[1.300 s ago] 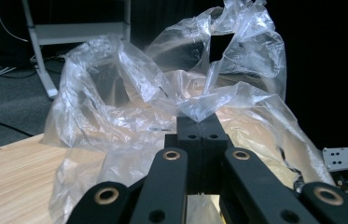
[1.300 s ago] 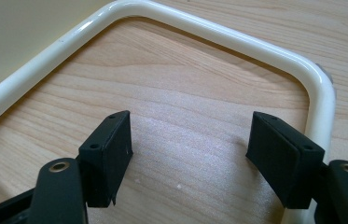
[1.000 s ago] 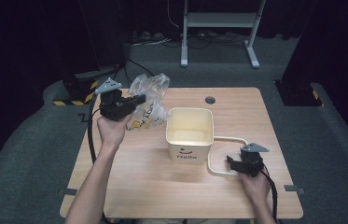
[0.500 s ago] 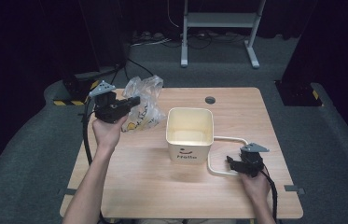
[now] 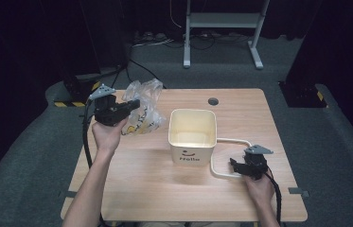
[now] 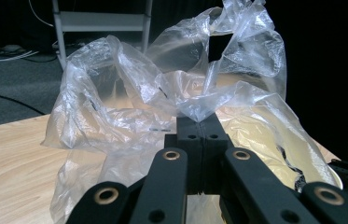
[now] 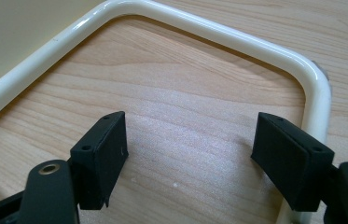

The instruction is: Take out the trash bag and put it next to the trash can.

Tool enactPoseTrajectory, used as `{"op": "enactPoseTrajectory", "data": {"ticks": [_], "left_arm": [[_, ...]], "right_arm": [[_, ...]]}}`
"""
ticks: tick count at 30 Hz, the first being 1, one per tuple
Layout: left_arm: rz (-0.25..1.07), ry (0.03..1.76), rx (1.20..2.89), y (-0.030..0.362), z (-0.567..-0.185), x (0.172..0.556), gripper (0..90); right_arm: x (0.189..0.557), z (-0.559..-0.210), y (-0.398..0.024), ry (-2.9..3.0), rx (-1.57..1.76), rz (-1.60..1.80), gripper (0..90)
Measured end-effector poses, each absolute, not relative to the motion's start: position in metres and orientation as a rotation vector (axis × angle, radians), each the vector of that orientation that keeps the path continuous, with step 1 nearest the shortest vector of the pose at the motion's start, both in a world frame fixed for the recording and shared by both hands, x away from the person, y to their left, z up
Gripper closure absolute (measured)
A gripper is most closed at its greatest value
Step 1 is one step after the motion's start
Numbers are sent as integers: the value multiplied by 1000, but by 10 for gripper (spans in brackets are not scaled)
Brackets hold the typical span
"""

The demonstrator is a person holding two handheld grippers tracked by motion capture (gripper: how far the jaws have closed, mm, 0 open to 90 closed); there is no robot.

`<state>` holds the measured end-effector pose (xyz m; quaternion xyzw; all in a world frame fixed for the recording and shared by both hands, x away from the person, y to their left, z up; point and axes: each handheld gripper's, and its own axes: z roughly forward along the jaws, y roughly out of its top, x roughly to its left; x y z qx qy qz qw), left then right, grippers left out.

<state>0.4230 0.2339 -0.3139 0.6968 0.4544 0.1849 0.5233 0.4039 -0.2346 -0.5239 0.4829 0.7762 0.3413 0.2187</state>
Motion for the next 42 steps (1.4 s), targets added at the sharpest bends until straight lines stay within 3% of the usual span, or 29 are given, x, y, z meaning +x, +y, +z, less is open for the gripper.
{"op": "enactPoseTrajectory", "data": {"ticks": [42], "left_arm": [[492,1176,1701,245,-353,420,893]], "right_arm": [[404,-524,-235,2149,1336,946,261]]}}
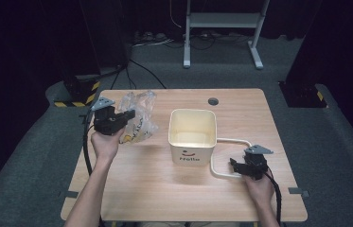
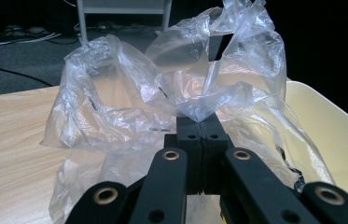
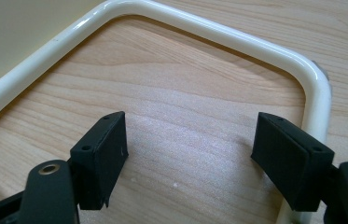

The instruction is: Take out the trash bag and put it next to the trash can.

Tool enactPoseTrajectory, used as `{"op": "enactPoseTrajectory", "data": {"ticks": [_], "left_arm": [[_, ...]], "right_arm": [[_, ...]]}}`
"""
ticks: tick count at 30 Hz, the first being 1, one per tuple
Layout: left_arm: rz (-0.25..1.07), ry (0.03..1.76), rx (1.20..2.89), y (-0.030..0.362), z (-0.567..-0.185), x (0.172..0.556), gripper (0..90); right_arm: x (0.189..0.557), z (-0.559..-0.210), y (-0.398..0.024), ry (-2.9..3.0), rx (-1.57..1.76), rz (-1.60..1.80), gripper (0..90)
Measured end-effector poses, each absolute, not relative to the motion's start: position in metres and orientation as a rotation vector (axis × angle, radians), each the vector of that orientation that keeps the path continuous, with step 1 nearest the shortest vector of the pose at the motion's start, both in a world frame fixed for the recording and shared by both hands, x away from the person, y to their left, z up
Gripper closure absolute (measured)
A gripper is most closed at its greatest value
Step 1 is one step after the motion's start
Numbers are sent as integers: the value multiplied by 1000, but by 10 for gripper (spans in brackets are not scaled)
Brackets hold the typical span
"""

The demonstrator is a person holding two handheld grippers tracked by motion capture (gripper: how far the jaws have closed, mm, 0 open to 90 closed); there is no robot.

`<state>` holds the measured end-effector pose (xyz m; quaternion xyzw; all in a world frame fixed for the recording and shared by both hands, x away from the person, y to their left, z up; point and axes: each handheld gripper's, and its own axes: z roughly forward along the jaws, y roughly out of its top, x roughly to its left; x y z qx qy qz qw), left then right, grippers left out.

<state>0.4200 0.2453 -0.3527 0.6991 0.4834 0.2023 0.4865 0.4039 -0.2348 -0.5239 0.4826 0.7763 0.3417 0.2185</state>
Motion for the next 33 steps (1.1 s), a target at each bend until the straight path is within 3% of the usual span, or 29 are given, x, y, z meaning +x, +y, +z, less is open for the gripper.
{"op": "enactPoseTrajectory", "data": {"ticks": [33], "left_arm": [[489,1192,1771,225,-377,433,891]], "right_arm": [[404,-524,-235,2148,1336,946,261]]}}
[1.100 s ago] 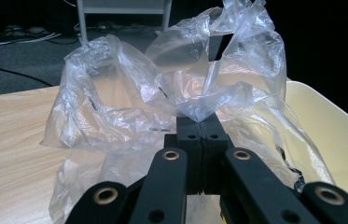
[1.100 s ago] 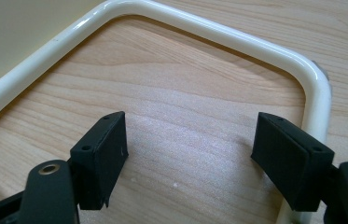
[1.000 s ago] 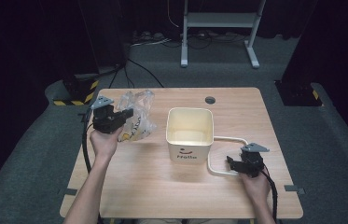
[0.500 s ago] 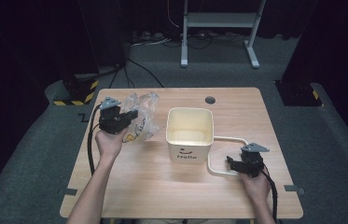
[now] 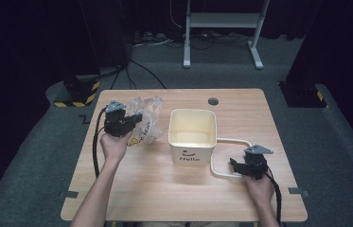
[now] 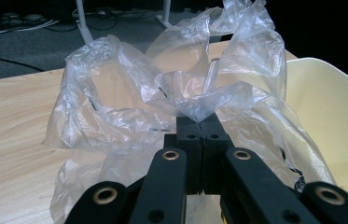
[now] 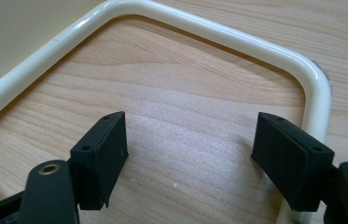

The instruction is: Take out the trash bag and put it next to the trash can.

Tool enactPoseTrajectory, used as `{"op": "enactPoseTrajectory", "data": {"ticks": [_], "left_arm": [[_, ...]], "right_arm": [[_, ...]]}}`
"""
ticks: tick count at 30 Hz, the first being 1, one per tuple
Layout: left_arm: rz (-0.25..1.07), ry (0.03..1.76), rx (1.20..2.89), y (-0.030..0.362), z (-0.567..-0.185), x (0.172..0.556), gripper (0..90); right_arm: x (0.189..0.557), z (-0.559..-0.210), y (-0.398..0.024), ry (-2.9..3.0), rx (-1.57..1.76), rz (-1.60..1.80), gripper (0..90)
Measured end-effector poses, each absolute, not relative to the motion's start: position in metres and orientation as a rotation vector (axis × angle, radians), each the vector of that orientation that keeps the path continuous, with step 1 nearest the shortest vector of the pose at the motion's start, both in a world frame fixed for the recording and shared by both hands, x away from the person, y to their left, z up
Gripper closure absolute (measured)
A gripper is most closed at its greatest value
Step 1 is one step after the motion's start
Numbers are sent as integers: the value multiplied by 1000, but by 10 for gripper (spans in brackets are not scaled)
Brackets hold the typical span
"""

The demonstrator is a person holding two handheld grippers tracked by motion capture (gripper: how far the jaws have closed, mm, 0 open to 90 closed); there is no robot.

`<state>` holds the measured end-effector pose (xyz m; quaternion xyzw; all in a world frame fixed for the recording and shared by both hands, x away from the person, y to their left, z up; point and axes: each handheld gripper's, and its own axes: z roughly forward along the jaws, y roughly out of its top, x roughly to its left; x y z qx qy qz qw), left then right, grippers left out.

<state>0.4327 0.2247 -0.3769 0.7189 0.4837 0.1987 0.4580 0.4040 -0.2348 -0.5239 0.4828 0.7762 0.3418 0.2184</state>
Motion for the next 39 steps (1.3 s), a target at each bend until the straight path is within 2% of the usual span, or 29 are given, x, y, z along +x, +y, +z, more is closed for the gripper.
{"op": "enactPoseTrajectory", "data": {"ticks": [39], "left_arm": [[486,1267,1821,214,-420,448,869]], "right_arm": [[404,-524,-235,2149,1336,947,261]]}}
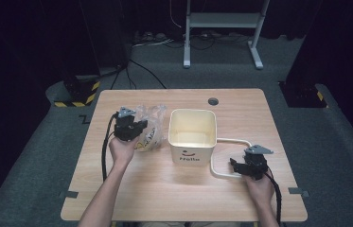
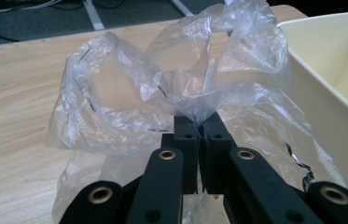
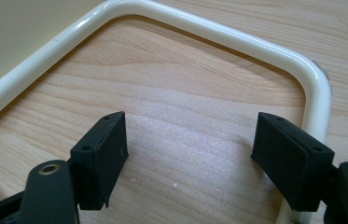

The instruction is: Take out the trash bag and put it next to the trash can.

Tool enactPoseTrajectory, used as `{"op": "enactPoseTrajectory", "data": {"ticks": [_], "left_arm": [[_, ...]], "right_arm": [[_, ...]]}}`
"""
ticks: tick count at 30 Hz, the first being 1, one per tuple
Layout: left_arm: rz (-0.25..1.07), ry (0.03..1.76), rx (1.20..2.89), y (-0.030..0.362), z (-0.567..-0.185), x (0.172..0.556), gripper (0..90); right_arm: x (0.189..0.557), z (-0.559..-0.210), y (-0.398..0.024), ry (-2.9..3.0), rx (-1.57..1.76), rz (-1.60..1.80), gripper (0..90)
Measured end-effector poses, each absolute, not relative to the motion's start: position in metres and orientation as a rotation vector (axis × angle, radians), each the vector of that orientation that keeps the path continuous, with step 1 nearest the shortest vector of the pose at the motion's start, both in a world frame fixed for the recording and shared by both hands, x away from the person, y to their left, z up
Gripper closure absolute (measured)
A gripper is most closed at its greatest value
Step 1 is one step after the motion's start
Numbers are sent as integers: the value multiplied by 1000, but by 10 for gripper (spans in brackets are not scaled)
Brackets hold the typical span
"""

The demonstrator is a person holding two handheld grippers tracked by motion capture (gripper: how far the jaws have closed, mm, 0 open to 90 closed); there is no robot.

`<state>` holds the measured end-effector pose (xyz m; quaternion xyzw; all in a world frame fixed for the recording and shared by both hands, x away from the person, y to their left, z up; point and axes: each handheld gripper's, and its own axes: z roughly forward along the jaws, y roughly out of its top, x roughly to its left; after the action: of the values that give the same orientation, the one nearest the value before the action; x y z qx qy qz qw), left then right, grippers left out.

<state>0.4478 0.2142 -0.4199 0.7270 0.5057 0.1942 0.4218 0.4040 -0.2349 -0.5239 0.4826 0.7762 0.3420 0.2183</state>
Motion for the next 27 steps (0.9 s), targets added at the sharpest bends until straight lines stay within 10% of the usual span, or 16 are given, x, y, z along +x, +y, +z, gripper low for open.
{"op": "enactPoseTrajectory", "data": {"ticks": [18,27], "left_arm": [[527,1317,1849,216,-435,448,789],[546,1327,1818,221,-434,442,567]], "right_arm": [[404,-524,-235,2149,1335,947,261],[404,-524,-235,2149,1336,947,261]]}}
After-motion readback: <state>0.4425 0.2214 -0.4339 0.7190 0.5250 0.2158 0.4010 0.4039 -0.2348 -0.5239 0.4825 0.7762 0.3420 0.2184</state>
